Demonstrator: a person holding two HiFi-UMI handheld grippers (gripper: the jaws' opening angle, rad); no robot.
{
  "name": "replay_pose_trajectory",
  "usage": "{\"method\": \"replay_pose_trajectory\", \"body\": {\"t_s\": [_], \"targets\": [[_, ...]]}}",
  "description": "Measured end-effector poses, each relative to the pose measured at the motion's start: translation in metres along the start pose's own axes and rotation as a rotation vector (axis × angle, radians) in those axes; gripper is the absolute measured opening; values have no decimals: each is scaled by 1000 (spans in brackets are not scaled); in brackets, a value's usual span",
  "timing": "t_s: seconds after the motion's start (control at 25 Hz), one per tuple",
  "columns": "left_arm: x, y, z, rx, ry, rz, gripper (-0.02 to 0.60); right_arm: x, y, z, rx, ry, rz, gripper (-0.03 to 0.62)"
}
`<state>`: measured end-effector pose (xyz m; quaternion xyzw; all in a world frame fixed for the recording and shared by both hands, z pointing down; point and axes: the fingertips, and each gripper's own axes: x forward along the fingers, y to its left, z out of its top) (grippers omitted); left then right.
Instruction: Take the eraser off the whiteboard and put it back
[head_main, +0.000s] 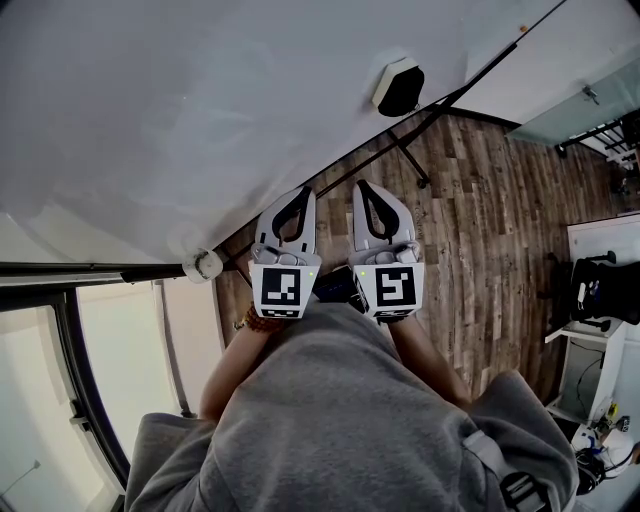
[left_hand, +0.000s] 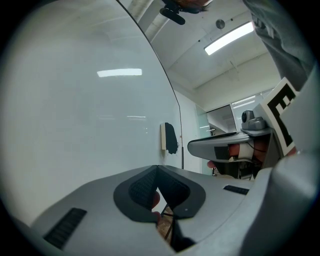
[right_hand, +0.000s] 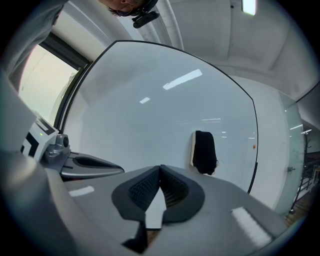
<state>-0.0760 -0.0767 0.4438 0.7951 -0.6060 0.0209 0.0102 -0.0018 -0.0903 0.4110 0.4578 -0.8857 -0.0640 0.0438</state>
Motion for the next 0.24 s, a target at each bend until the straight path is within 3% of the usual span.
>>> {"method": "replay_pose_trajectory", "body": {"t_s": [0.24], "targets": [[2, 0, -1, 4, 4, -1, 6, 1, -6, -1, -5, -3, -9, 12]]}}
